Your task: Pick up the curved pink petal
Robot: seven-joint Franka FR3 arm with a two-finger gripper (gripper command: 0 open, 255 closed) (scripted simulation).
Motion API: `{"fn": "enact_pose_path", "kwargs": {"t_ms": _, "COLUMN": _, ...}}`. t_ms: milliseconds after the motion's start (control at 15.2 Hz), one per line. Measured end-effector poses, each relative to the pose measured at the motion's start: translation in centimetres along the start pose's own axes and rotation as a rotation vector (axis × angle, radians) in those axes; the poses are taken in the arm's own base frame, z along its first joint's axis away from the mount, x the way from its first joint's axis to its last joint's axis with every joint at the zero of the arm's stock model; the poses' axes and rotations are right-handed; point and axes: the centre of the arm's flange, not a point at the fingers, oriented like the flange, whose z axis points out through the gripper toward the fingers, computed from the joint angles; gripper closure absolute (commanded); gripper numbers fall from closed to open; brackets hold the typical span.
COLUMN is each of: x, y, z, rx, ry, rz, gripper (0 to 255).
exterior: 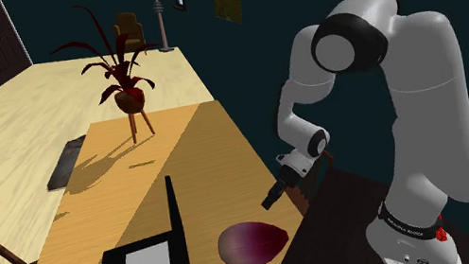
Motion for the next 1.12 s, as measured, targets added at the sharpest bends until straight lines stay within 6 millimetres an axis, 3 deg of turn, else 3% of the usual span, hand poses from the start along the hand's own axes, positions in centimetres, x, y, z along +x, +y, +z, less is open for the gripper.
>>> {"fn": "enact_pose_path", "kwargs": {"t_ms": 198, "x": -0.5, "y": 1.8, "z": 2.1, "rx": 0.043, "ry": 0.016, "rz": 0.005, "gripper": 0}}
{"fn": "enact_pose_path", "kwargs": {"t_ms": 594, "x": -1.3, "y": 4.5, "z": 3.7, "rx": 0.050, "ry": 0.020, "rz": 0.006, "gripper": 0}}
{"fn": "enact_pose_path", "kwargs": {"t_ms": 660, "x": -1.4, "y": 4.6, "z": 3.9, "rx": 0.050, "ry": 0.020, "rz": 0.006, "gripper": 255}}
{"fn": "enact_pose_path", "kwargs": {"t_ms": 1122, "x": -1.5, "y": 4.8, "z": 4.0, "rx": 0.050, "ry": 0.021, "rz": 0.006, "gripper": 255}}
